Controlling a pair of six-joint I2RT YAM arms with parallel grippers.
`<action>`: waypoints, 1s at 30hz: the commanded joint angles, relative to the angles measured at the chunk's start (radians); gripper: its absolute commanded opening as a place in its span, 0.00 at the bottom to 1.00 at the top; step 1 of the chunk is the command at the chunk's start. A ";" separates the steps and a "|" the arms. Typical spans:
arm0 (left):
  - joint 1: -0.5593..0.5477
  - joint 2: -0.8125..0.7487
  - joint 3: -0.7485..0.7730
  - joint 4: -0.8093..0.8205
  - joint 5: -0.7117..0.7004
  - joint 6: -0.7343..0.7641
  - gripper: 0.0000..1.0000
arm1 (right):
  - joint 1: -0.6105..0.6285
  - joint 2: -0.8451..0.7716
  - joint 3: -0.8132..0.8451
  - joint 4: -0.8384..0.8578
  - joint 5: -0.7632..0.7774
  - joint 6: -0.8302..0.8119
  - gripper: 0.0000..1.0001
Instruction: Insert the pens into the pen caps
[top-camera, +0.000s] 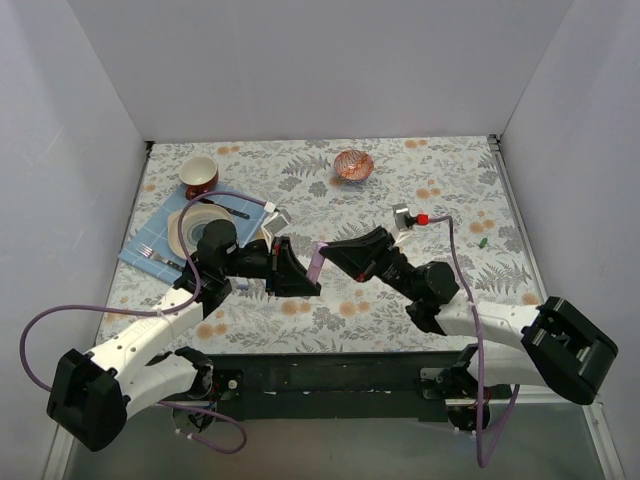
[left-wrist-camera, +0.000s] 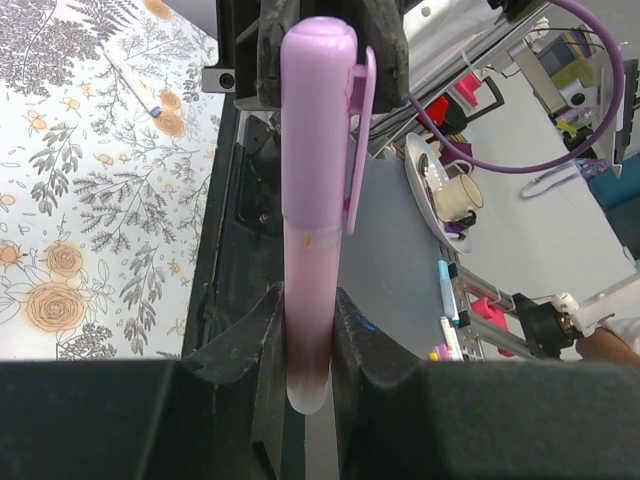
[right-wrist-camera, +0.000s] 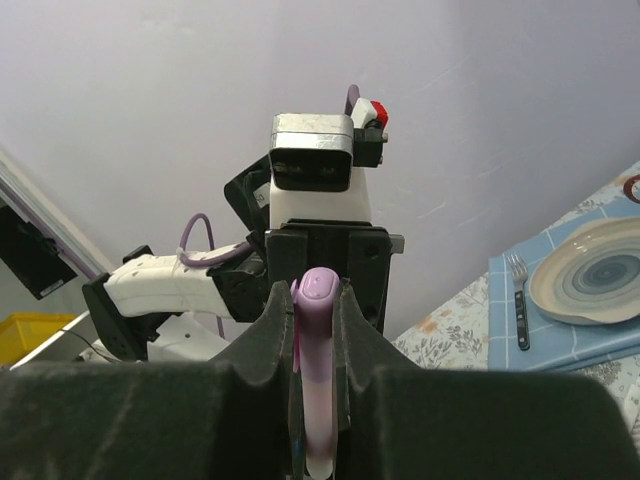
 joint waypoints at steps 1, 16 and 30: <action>0.080 0.005 0.135 0.101 -0.352 0.019 0.00 | 0.063 -0.063 0.034 -0.420 -0.403 0.001 0.01; 0.057 -0.059 -0.080 0.171 -0.313 -0.143 0.00 | -0.009 -0.290 0.290 -0.962 -0.004 -0.321 0.68; 0.031 -0.047 -0.105 0.283 -0.236 -0.212 0.00 | -0.009 -0.106 0.303 -0.732 -0.093 -0.251 0.66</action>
